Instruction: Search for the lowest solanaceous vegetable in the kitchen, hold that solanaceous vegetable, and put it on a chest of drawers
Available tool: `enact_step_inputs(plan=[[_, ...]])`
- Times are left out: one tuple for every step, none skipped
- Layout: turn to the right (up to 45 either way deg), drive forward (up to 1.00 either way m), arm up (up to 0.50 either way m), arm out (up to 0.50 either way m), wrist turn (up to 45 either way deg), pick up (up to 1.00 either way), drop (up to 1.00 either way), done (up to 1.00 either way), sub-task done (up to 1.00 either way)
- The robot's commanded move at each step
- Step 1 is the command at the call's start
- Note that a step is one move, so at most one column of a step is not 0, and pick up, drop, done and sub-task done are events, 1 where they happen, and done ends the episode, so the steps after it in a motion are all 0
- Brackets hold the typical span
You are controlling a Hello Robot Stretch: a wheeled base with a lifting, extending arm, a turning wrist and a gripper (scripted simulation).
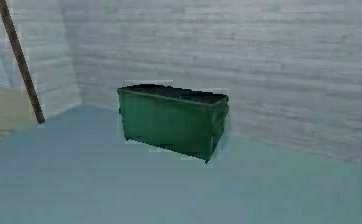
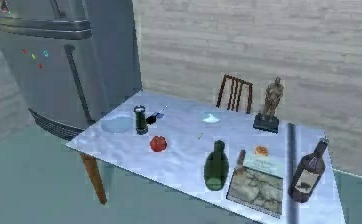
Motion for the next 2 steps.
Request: enact_step_inputs(plan=[[45.0,0.00,0.00,0.00,0.0,0.00,0.00,0.00,0.00],[45.0,0.00,0.00,0.00,0.0,0.00,0.00,0.00,0.00]])
